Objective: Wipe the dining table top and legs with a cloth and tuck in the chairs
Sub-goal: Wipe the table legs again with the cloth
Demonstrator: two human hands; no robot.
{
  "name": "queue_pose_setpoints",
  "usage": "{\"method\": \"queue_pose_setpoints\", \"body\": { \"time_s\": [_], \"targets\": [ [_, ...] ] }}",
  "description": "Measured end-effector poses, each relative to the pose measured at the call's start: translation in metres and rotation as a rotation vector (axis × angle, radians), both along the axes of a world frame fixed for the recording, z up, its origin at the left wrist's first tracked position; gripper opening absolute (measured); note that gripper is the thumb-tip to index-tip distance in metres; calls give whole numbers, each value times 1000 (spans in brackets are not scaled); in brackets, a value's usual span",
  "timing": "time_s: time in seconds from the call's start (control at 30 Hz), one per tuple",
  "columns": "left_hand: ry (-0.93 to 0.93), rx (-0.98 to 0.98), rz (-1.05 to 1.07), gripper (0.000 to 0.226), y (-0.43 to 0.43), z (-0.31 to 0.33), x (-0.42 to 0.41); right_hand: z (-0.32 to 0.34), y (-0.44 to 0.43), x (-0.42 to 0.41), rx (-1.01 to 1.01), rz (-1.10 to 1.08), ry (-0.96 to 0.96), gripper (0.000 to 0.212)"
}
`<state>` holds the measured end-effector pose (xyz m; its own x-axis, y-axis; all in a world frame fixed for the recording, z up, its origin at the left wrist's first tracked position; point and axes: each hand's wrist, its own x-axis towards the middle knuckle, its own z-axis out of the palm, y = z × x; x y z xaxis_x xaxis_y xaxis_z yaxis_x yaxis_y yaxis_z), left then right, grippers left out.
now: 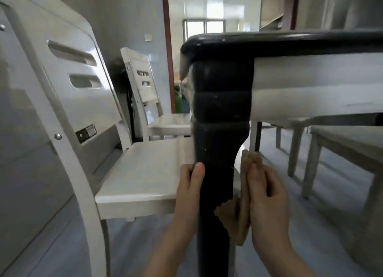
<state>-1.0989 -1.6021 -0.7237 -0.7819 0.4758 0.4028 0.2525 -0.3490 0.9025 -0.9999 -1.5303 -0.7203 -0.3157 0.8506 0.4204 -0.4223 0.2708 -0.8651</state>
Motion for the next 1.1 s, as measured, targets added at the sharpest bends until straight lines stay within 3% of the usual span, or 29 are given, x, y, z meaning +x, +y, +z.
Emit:
{"method": "queue_pose_setpoints", "body": {
  "time_s": [0.1,0.2,0.3,0.4,0.5,0.63,0.7,0.87,0.93,1.1],
  "targets": [
    [-15,4,21,66,1,0,-2,23,-4,8,123,-98,114,17],
    [-31,-44,14,57,0,5,-2,71,-1,24,449,-244,160,24],
    [-67,-52,14,31,-1,6,-6,131,19,30,736,-377,89,30],
    [-99,-63,18,23,1,3,-11,174,40,22,888,-527,-59,35],
    [-86,-74,4,30,0,4,-14,181,38,3,966,-635,-81,32],
    [-50,-96,30,51,2,4,-13,184,14,-24,1254,-747,-137,35],
    [-39,-98,38,53,0,5,-14,185,21,-18,1284,-750,-172,28],
    [-55,-103,1,30,-2,6,-12,177,56,21,999,-731,-169,21],
    [-71,-88,-6,45,-2,5,-14,180,40,5,966,-727,-155,24],
    [-19,-84,12,101,-7,11,-12,155,13,-30,1138,-639,-55,36]
  ]
}}
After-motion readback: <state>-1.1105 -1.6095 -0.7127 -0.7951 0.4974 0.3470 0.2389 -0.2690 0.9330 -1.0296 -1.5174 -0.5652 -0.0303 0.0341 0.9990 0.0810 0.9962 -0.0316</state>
